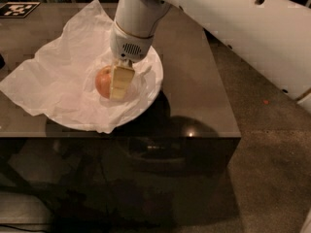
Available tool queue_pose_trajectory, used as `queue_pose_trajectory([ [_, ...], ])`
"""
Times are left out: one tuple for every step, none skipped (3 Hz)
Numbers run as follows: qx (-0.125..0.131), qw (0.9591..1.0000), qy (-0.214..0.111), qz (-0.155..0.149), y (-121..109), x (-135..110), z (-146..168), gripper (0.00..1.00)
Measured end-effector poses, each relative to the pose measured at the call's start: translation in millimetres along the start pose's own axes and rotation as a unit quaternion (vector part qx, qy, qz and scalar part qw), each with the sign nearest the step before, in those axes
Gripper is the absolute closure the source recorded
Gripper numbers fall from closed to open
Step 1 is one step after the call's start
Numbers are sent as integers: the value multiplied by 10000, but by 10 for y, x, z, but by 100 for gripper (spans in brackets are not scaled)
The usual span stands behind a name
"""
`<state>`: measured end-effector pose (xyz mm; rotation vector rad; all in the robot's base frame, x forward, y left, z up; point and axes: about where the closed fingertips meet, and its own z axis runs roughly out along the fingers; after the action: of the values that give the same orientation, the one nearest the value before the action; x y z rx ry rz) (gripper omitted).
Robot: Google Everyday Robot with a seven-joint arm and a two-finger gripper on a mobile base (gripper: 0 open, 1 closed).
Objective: Pick apple from white bowl
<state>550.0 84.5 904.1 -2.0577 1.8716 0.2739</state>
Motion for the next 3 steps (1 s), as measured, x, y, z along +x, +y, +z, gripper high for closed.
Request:
queue_pose_trajectory([
  [-82,9999,65,11,-36,17,177,100],
  [-186,9997,128,27,-55,42,359,100],
  [-281,9995,156,39,-64,60,476,100],
])
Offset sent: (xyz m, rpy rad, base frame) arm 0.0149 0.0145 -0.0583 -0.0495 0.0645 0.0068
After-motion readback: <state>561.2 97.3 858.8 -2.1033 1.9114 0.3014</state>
